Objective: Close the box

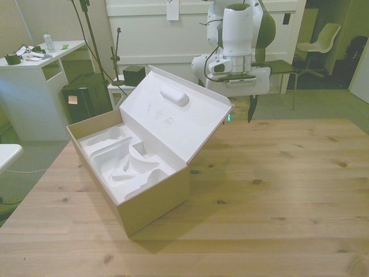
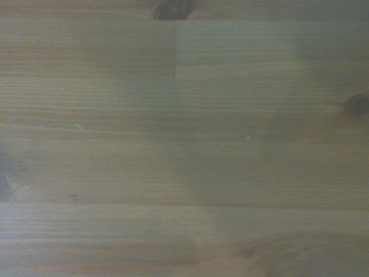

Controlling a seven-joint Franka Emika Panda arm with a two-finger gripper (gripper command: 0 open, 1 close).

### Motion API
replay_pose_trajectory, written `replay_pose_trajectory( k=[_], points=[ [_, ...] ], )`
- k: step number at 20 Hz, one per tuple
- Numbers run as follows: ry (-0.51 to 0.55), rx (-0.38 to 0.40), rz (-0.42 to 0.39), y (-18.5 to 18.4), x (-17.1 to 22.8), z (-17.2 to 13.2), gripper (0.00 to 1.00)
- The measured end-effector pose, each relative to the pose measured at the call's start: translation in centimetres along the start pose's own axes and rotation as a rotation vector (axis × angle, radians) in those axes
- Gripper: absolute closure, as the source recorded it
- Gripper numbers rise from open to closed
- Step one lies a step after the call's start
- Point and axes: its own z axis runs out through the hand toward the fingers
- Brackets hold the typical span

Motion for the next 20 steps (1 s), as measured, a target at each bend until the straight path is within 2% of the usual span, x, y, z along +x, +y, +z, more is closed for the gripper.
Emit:
replay_pose_trajectory(
  k=[5, 8, 15, 20],
  points=[
    [-0.011, -0.005, 0.009, 0.3, 0.3, 0.5, 0.00],
    [0.009, 0.018, 0.026, 0.8, 0.9, -0.8, 0.00],
    [0.080, 0.091, 0.139, 5.2, 4.5, -6.7, 0.00],
    [0.120, 0.152, 0.236, 10.5, 9.1, -12.3, 0.00]
  ],
)
